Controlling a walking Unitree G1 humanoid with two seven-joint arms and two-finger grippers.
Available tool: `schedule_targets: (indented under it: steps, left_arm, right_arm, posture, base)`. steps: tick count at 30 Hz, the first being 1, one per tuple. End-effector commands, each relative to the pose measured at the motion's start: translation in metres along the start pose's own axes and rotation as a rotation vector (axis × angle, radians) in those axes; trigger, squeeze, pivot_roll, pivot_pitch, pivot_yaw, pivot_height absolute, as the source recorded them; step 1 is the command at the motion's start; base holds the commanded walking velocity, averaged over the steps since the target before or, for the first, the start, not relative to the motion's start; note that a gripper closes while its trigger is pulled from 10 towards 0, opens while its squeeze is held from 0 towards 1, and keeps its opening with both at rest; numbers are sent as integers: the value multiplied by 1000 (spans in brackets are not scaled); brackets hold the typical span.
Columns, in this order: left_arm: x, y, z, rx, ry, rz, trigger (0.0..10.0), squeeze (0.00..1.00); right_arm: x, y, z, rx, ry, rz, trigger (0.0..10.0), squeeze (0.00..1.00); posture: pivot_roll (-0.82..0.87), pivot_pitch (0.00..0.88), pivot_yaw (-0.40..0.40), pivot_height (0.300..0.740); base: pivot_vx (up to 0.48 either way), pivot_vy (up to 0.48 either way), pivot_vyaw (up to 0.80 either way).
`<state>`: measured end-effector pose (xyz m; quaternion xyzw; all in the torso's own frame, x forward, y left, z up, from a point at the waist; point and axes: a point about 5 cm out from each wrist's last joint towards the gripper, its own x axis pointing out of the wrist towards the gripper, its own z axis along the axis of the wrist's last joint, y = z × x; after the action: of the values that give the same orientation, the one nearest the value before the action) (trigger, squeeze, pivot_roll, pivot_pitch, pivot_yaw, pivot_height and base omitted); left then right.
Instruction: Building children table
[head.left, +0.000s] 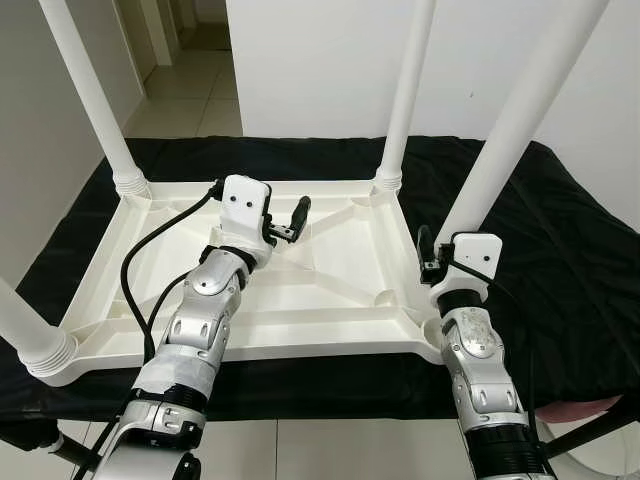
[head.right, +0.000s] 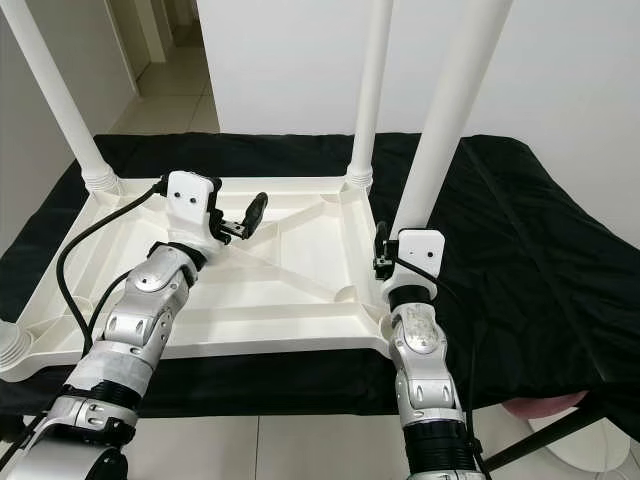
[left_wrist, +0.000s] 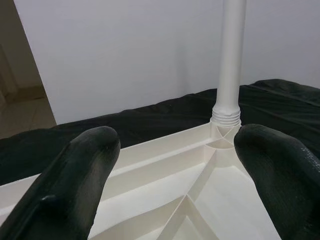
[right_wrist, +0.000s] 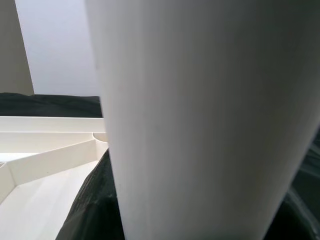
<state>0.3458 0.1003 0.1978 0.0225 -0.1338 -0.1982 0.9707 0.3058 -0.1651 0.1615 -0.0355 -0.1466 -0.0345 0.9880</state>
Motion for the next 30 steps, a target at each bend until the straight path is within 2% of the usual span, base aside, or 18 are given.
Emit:
schedule_targets:
  steps: [1, 2, 3, 4, 6, 7, 10, 12, 14, 18, 19, 20, 22, 25, 26, 30]
  left_arm:
    - [-3, -5, -2, 8, 12, -46, 10000, 0]
    - [-7, -10, -1, 21, 6, -99, 10000, 0]
    - [-7, -10, -1, 21, 6, -99, 10000, 0]
    - [-11, -17, -1, 31, -7, -161, 10000, 0]
    - [-11, -17, -1, 31, -7, -161, 10000, 0]
    - [-16, -25, 0, 21, -10, -226, 10000, 0]
    - [-19, -32, 1, 6, -19, -282, 10000, 0]
    - [-25, -45, 0, -21, -5, -385, 10000, 0]
    - [-25, -45, 0, -21, -5, -385, 10000, 0]
    - [-30, -54, 1, -45, 7, -453, 10000, 0]
    - [-37, -60, 1, -30, 6, -531, 10000, 0]
    - [-37, -60, 1, -30, 6, -531, 10000, 0]
    - [-55, -65, -5, 8, 24, -672, 10000, 0]
    - [-62, -66, -5, 1, 35, -726, 10000, 0]
    - [-68, -67, -3, -31, 50, -778, 10000, 0]
    - [-78, -67, -3, -38, 80, -840, 10000, 0]
  right_arm:
    - [2, 4, 2, 4, -16, 18, 10000, 0]
    - [3, 5, 1, 3, -12, 35, 10000, 0]
    - [3, 5, 1, 3, -12, 35, 10000, 0]
    - [3, 7, 0, 2, -7, 48, 10000, 0]
    - [3, 7, 0, 2, -7, 48, 10000, 0]
    - [3, 8, -1, 2, -2, 58, 10000, 0]
    - [4, 8, -2, 3, 3, 60, 10000, 0]
    - [4, 12, -5, 8, 16, 63, 10000, 0]
    - [4, 12, -5, 8, 16, 63, 10000, 0]
    - [4, 14, -6, 2, 20, 74, 10000, 0]
    - [4, 15, -6, -2, 22, 83, 10000, 0]
    - [4, 15, -6, -2, 22, 83, 10000, 0]
    - [1, 15, -8, -31, 24, 93, 10000, 0]
    - [-1, 15, -8, -35, 28, 106, 10000, 0]
    - [-3, 15, -9, -35, 30, 119, 10000, 0]
    - [-8, 16, -8, -14, 30, 141, 10000, 0]
  posture:
    - [-88, 0, 24, 740]
    - [-79, 0, 19, 740]
    - [-79, 0, 19, 740]
    - [-74, 0, 17, 740]
    - [-74, 0, 17, 740]
    - [-60, 0, 10, 740]
    - [-52, 0, 6, 740]
    - [-43, 0, 4, 740]
    - [-43, 0, 4, 740]
    - [-40, 0, -2, 740]
    - [-39, 0, -2, 740]
    - [-39, 0, -2, 740]
    - [-38, 0, -6, 740]
    - [-37, 0, -7, 740]
    - [-38, 0, -5, 740]
    - [-36, 0, -6, 740]
  base:
    - [0, 0, 0]
    - [0, 0, 0]
    - [0, 0, 0]
    - [0, 0, 0]
    - [0, 0, 0]
    - [0, 0, 0]
    - [0, 0, 0]
    - [0, 0, 0]
    - [0, 0, 0]
    - [0, 0, 0]
    - [0, 0, 0]
    - [0, 0, 0]
    - [0, 0, 0]
    - [0, 0, 0]
    - [0, 0, 0]
    - [0, 0, 0]
